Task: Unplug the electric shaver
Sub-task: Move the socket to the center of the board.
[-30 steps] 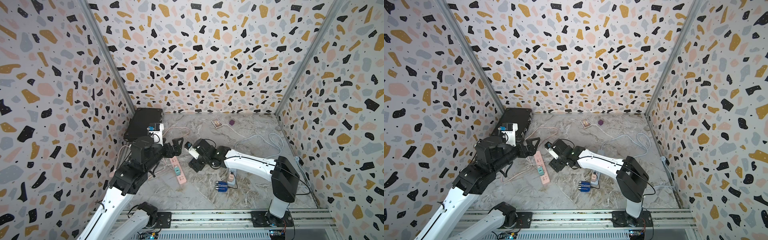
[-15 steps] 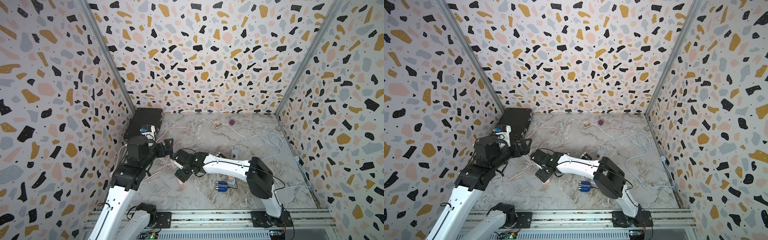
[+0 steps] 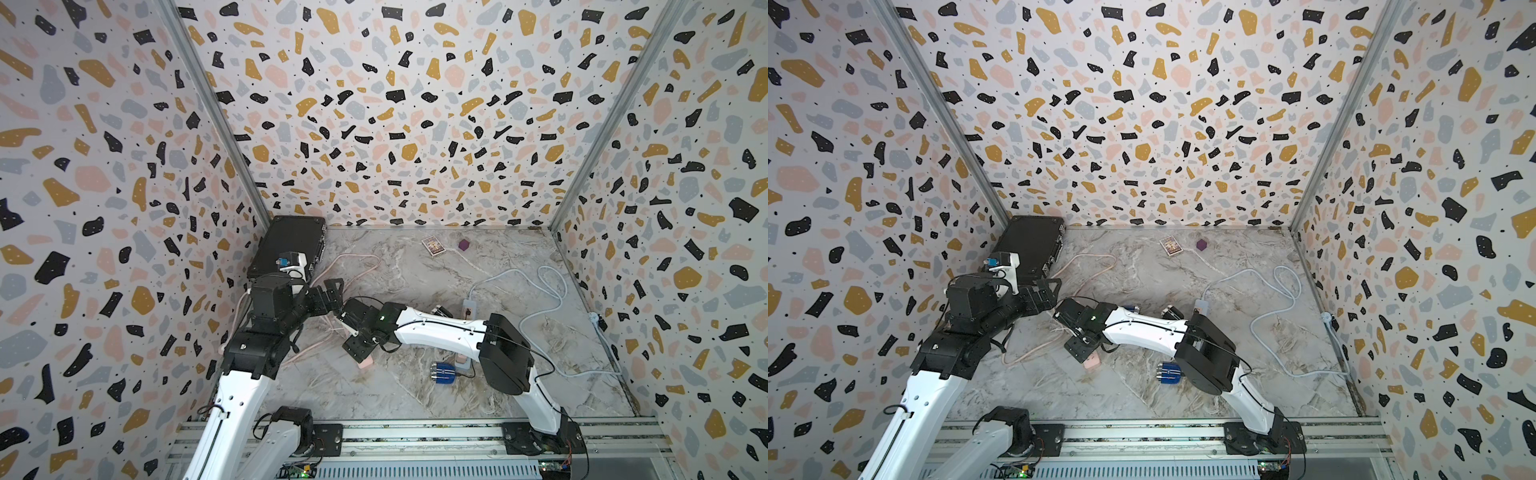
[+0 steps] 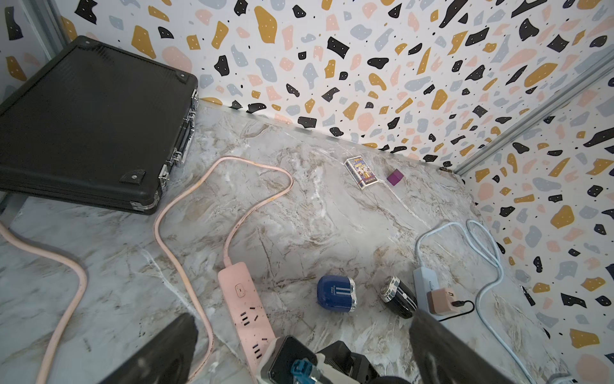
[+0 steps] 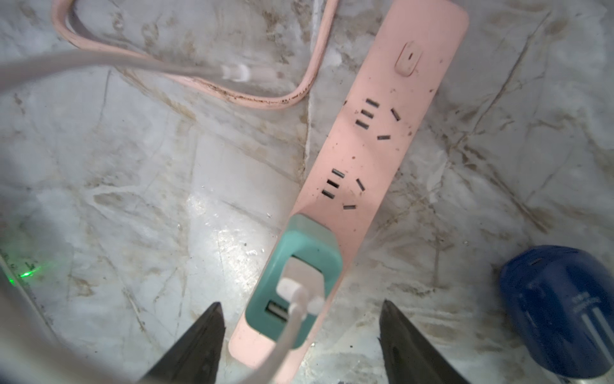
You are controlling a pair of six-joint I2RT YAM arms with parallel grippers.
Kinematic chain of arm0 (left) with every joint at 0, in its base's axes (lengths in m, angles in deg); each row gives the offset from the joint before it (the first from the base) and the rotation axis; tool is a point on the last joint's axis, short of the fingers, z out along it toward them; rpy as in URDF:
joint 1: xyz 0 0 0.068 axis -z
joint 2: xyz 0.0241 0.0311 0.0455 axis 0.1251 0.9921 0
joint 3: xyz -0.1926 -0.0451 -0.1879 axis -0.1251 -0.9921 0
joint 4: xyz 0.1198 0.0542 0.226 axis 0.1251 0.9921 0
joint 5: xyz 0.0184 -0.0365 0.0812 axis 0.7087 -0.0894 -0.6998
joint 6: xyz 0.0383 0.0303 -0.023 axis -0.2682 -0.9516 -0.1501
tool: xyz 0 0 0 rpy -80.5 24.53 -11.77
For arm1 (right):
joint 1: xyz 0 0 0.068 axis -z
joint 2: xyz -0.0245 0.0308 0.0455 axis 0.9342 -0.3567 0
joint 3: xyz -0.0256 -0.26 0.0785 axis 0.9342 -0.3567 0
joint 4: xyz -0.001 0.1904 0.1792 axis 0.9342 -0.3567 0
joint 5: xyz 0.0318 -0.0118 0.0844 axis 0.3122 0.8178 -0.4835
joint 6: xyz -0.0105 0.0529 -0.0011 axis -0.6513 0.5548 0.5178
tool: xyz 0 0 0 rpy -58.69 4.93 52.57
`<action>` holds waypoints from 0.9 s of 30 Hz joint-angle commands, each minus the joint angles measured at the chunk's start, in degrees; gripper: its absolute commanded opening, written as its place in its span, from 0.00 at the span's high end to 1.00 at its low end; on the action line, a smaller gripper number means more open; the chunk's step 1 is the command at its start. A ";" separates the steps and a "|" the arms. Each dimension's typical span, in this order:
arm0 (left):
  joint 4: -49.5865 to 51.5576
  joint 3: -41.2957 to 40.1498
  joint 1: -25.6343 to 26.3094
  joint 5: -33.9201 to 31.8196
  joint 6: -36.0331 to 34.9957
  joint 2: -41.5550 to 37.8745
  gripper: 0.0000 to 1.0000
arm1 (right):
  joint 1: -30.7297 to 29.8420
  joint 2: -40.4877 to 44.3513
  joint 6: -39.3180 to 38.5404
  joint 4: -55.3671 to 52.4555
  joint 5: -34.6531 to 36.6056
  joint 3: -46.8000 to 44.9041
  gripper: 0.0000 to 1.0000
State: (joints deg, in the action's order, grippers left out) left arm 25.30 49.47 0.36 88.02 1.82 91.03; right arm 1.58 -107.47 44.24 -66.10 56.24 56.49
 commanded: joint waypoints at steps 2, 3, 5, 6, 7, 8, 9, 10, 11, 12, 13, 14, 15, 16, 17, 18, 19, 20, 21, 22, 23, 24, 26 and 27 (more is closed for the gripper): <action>-1.81 -1.13 -0.52 0.75 -0.16 -0.58 0.00 | -0.76 1.46 0.76 0.27 2.35 1.61 0.25; -1.81 -1.21 -0.59 0.79 -0.12 -0.56 0.00 | -0.85 1.21 0.68 0.46 2.86 1.83 0.26; -1.82 -1.22 -0.68 1.00 -0.09 -0.64 0.00 | -0.94 0.02 0.42 0.05 3.38 3.07 0.27; -1.86 -1.21 -0.70 1.17 -0.07 -0.63 0.00 | -1.02 -0.68 0.32 -0.43 3.40 3.91 0.29; -1.88 -1.22 -0.70 1.25 0.00 -0.70 0.00 | -1.15 -1.18 0.18 -0.83 3.44 4.74 0.31; -1.88 -1.22 -0.70 1.27 -0.02 -0.74 0.00 | -1.41 -1.60 0.21 -1.00 3.64 5.51 0.32; -1.89 -1.22 -0.70 1.35 0.08 -0.67 0.00 | -1.67 -1.88 0.08 -1.09 3.81 6.10 0.34; -1.90 -1.19 -0.74 1.29 -0.06 -0.69 0.00 | -1.90 -2.02 0.21 -1.00 3.99 6.22 0.35; -1.90 -1.30 -0.78 1.36 -0.02 -0.69 0.00 | -2.14 -2.20 0.18 -0.91 4.28 6.52 0.35; -1.89 -1.26 -0.78 1.36 -0.06 -0.76 0.00 | -2.26 -2.60 0.22 -1.16 4.43 6.97 0.35; -1.85 -1.31 -0.78 1.44 -0.08 -0.61 0.00 | -2.38 -2.97 0.17 -1.43 4.44 7.26 0.35; -1.89 -1.31 -0.78 1.46 -0.07 -0.73 0.00 | -2.35 -3.43 0.12 -1.76 4.42 7.64 0.35; -1.83 -1.31 -0.78 1.45 -0.06 -0.73 0.00 | -2.35 -3.91 0.05 -2.34 4.51 8.10 0.35; -1.90 -1.31 -0.78 1.45 -0.05 -0.73 0.00 | -2.35 -4.35 -0.13 -2.78 4.68 8.34 0.35; -1.82 -1.30 -0.78 1.45 -0.15 -0.69 0.00 | -2.38 -4.62 -0.31 -3.23 5.00 8.43 0.37; -1.81 -1.34 -0.78 1.30 -0.16 -0.82 0.00 | -2.43 -4.63 -0.55 -3.53 5.41 8.29 0.40; -1.82 -1.39 -0.78 1.20 -0.20 -0.85 0.00 | -2.43 -4.65 -0.74 -3.89 5.74 8.19 0.43; -1.81 -1.45 -0.78 1.11 -0.25 -0.83 0.00 | -2.43 -4.46 -1.07 -4.22 6.24 7.97 0.47; -1.81 -1.48 -0.78 1.14 -0.31 -0.83 0.00 | -2.37 -4.20 -1.36 -4.51 6.88 7.58 0.51; -1.81 -1.48 -0.79 1.10 -0.32 -0.84 0.00 | -2.43 -3.90 -1.60 -4.58 7.51 7.16 0.54; -1.81 -1.48 -0.87 1.01 -0.31 -0.82 0.00 | -2.39 -3.58 -1.79 -4.71 8.13 6.75 0.55; -1.82 -1.48 -0.87 1.01 -0.33 -0.84 0.00 | -2.43 -3.32 -2.07 -4.79 8.91 6.35 0.56; -1.75 -1.57 -0.87 0.88 -0.32 -0.90 0.00 | -2.28 -3.24 -2.25 -4.86 9.75 6.05 0.58; -1.81 -1.53 -0.88 0.83 -0.28 -0.82 0.00 | -2.37 -3.41 -2.40 -5.03 10.20 6.14 0.60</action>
State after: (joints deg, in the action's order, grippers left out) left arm 24.67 48.46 -0.34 88.41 1.84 90.70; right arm -0.72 -112.67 42.71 -68.98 63.21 62.78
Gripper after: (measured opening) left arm 0.997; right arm 0.408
